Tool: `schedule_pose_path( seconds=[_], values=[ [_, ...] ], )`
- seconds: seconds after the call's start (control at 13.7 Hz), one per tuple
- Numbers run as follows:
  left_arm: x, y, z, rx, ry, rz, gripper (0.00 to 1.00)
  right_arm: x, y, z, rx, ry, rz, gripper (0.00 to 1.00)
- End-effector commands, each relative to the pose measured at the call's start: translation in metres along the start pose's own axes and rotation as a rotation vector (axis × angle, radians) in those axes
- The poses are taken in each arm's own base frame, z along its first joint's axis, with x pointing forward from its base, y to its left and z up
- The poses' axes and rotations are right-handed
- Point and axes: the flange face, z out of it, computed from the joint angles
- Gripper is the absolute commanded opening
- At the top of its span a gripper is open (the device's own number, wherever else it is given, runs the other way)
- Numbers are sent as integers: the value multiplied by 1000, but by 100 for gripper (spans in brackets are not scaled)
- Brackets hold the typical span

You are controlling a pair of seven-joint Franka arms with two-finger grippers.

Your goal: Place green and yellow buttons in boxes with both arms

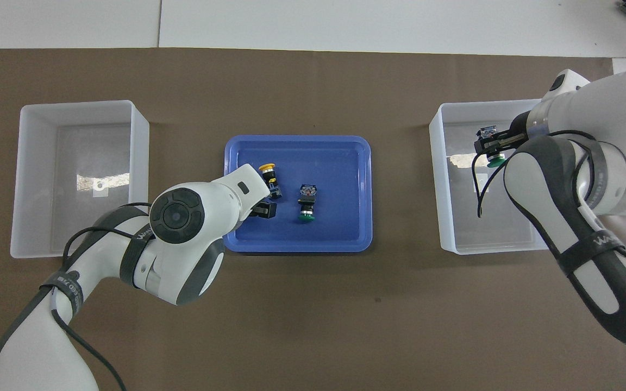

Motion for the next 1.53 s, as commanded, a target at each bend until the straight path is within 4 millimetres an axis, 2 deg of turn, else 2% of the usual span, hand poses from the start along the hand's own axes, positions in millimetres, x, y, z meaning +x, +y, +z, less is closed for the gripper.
schedule_pose_path(
  seconds=[0.0,0.15,0.29,0.37,0.44,0.51,0.58,0.66,0.88,0.95,1.1,1.17,1.32,1.46],
  values=[
    [-5,5,24,-11,15,-21,76,-28,16,33,-11,24,-35,0],
    [-4,2,25,-9,16,-25,74,-34,20,48,-15,22,-24,0],
    [-4,-3,26,-5,8,-31,71,-37,27,56,-18,18,-9,10],
    [-4,-3,26,-5,8,-31,68,-37,28,57,-17,17,-7,33],
    [-4,-3,26,-4,7,-33,53,-38,30,57,-17,16,-3,63],
    [-4,-4,26,-1,0,-36,31,-39,32,56,-18,14,0,96],
    [-6,-5,27,5,-21,-40,12,-39,37,53,-17,14,4,100],
    [-4,-7,22,7,-25,-45,8,-37,38,44,-19,23,7,100],
    [9,-16,0,10,-7,-64,7,-21,26,3,-9,38,26,100],
    [17,-21,-14,14,-1,-75,7,-13,21,-11,5,25,70,100],
    [40,-34,-40,25,0,-102,7,8,-11,-36,35,23,140,100],
    [50,-44,-52,32,0,-118,7,14,-27,-40,44,28,182,100],
    [72,-78,-76,45,20,-167,7,24,-74,-39,66,39,222,100],
    [87,-114,-94,54,46,-207,7,31,-132,-36,78,35,267,100]
  ],
)
